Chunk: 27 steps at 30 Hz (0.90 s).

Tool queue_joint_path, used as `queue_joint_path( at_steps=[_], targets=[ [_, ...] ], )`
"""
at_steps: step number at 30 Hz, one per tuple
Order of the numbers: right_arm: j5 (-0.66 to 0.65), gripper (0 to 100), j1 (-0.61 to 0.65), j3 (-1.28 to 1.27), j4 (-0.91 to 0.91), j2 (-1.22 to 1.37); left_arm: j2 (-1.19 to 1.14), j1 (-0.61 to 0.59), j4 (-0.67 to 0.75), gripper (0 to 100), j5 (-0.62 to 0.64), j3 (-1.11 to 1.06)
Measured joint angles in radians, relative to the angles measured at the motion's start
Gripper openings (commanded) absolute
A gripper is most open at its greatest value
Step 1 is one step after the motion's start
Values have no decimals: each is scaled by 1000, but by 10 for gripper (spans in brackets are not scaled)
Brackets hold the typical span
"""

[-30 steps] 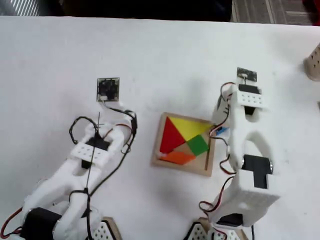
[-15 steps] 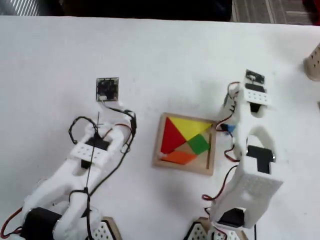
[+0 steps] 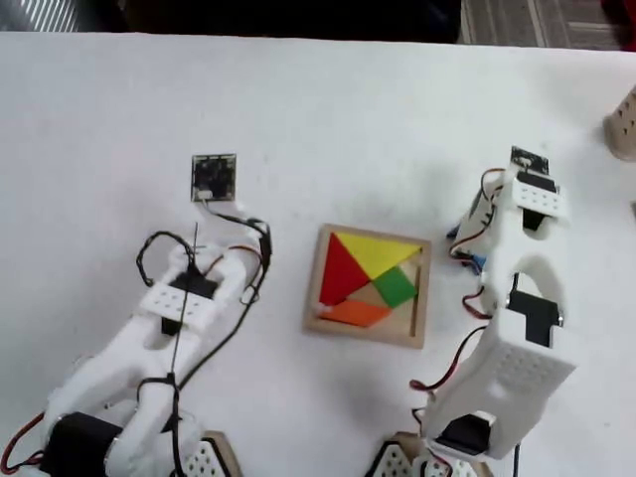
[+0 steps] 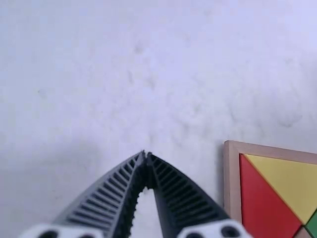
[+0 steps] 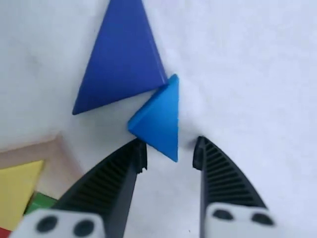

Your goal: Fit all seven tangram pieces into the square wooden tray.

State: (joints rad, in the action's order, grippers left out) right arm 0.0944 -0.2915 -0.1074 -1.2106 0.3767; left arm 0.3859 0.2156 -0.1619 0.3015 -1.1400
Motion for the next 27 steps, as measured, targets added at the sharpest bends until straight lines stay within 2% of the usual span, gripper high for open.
queue_joint_path(
  at_steps=[6,17,27],
  targets=[
    [115,166,25,46,-2,3,0,0,0,24,0,0],
    [127,166,48,69,32,66,0,0,0,24,0,0],
    [129,166,35,265,-32,198,0,0,0,24,0,0]
  ],
)
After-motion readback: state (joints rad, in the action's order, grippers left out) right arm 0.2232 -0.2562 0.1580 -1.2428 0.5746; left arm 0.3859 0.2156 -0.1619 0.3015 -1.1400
